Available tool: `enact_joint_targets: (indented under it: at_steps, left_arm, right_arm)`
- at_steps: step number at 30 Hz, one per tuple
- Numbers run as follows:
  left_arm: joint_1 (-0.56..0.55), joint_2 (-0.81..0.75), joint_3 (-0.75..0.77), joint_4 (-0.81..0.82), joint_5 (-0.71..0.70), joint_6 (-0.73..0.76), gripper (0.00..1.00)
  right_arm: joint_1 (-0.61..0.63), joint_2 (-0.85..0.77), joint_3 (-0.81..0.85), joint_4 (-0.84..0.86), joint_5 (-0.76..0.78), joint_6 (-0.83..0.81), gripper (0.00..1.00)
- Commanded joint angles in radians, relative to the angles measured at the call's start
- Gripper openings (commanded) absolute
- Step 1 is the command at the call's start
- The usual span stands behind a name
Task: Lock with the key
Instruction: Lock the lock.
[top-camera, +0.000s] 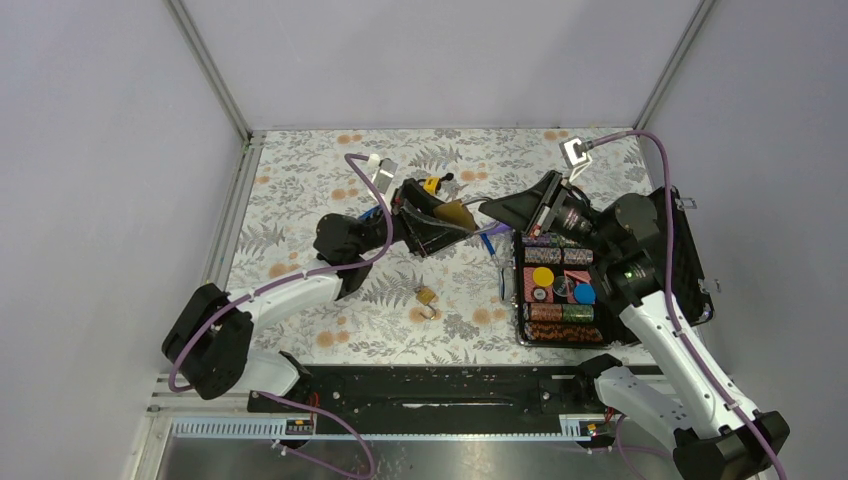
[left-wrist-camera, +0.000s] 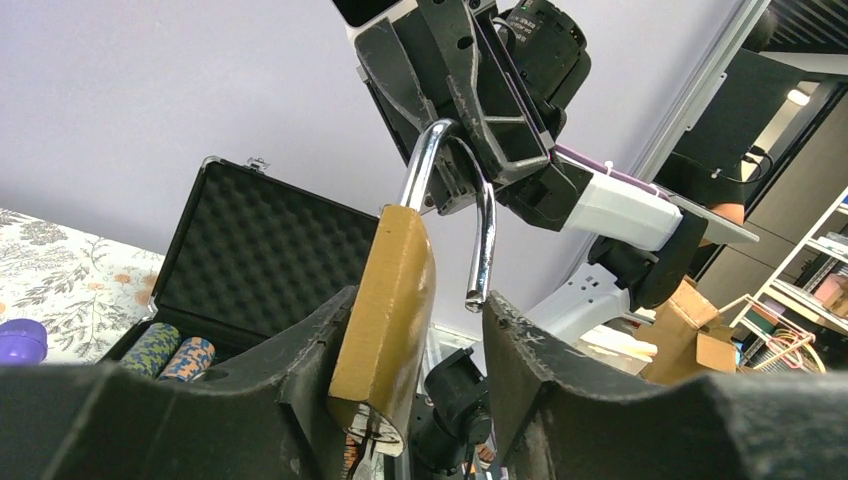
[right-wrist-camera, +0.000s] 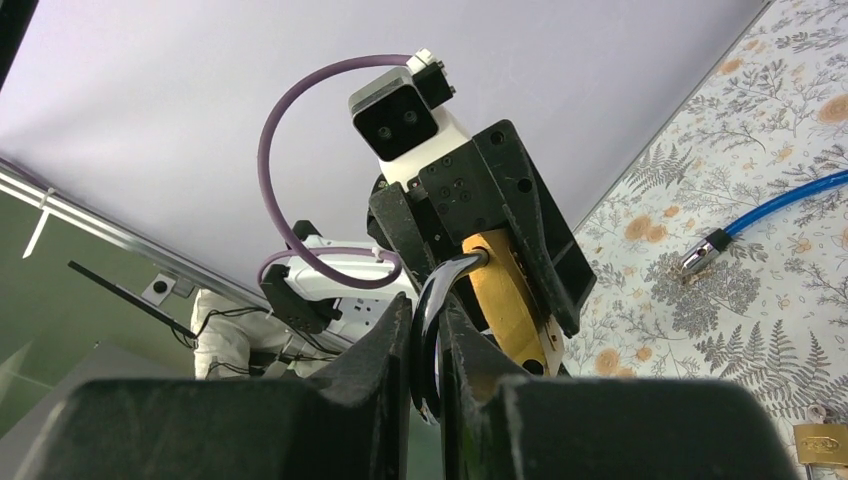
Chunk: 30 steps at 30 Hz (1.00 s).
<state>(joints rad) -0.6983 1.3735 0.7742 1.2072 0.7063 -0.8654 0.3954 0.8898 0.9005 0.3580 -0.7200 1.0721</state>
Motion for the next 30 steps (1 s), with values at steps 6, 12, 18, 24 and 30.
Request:
enact_joint_targets:
  at_steps: [6,12,18,24,30]
  left_arm:
    - [0.03,-0.031,0.002,0.04,-0.042,-0.01,0.0]
    - [0.086,-0.062,0.009,-0.061,-0.03,-0.048,0.0]
    - [0.104,-0.105,-0.005,-0.162,-0.024,-0.014,0.25]
    - [0.103,-0.05,-0.005,-0.082,0.036,-0.079,0.44]
    - [0.099,0.032,-0.027,0.084,0.046,-0.165,0.58]
  right_arm:
    - [0.003,-0.012,0.079,0.127,-0.023,0.039,0.0]
    - [0.003,0.003,0.09,-0.097,-0.022,-0.152,0.0]
    - [0.003,0.008,0.07,-0.038,0.005,-0.136,0.0]
    - [0.003,0.028,0.055,0.108,0.011,-0.03,0.0]
    - [0.003,0.06,0.037,0.245,0.013,0.081,0.0]
